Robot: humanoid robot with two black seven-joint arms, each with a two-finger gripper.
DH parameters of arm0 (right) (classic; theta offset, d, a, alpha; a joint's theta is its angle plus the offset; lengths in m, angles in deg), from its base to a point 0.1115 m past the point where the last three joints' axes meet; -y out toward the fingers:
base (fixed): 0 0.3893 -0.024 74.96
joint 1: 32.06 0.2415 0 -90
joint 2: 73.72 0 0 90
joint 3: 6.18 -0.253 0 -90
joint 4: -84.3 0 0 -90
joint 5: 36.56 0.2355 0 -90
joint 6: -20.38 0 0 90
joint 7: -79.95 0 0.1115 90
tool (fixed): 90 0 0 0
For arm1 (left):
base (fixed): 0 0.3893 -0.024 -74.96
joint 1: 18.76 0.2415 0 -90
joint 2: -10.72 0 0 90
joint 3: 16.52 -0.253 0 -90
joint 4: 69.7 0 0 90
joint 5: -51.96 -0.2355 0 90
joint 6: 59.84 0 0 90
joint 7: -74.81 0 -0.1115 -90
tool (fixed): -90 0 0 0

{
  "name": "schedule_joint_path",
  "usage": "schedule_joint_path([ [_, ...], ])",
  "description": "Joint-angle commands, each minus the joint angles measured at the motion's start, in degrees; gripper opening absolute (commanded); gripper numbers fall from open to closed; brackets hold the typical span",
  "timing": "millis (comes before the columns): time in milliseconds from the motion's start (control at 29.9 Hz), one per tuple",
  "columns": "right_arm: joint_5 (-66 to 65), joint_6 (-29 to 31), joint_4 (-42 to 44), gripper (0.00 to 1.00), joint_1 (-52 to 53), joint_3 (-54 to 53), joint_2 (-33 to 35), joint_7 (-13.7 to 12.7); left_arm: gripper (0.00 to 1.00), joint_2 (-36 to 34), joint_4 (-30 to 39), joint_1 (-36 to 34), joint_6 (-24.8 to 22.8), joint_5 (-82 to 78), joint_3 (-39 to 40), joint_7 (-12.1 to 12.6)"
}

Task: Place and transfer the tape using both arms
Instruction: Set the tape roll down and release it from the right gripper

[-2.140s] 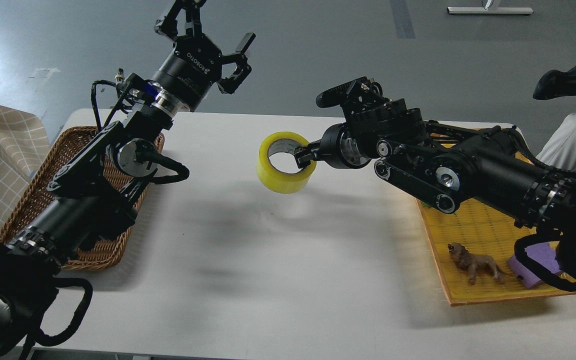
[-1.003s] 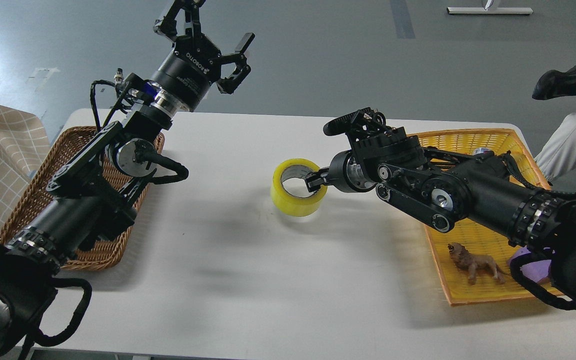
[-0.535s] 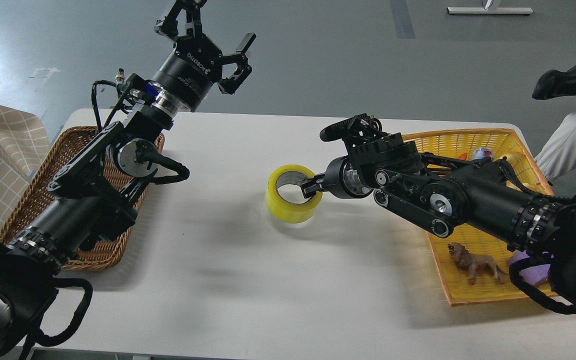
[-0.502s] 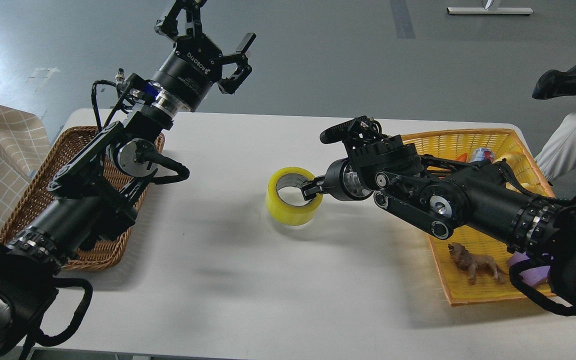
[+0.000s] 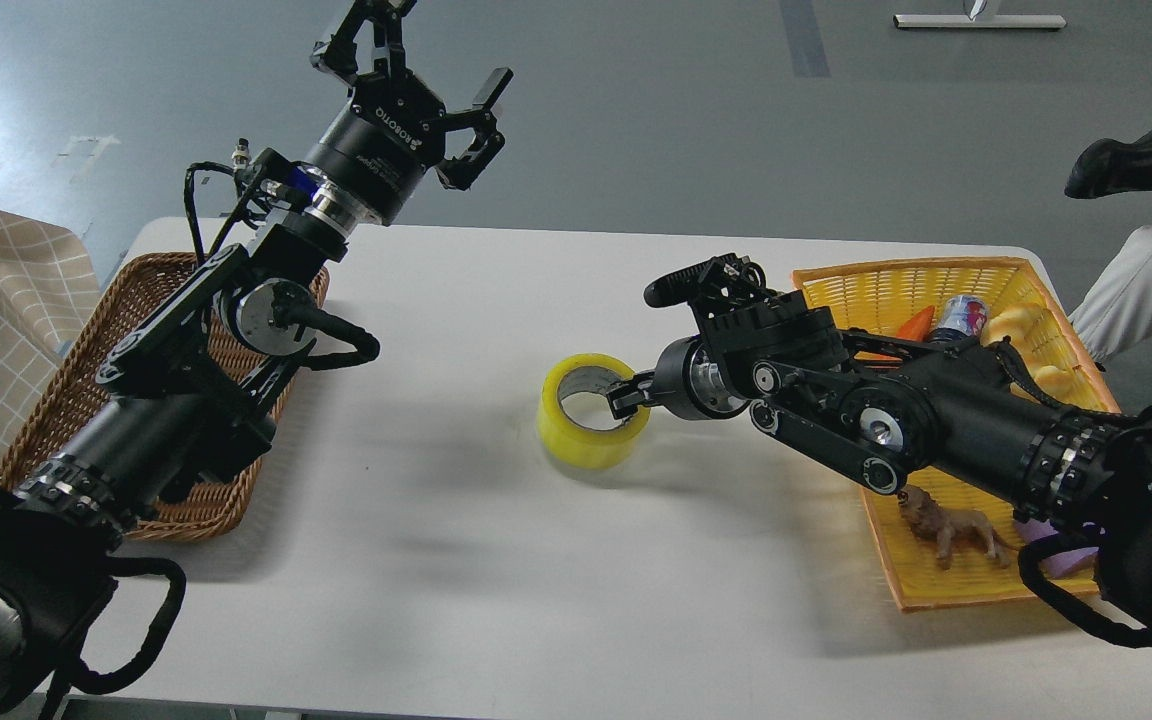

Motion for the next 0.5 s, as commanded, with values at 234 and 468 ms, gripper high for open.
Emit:
schedule_joint_path([
  [234, 0.0, 0.0, 0.1, 0.29, -0.3, -0.1, 0.0, 0.0, 0.98, 0.0, 0.0, 0.0, 0.0, 0.0, 0.0, 0.0],
  [468, 0.0, 0.0, 0.1, 0.36, -0.3, -0.1, 0.0, 0.0, 0.98, -0.1, 0.0, -0.1, 0.0, 0.1, 0.0, 0.0],
])
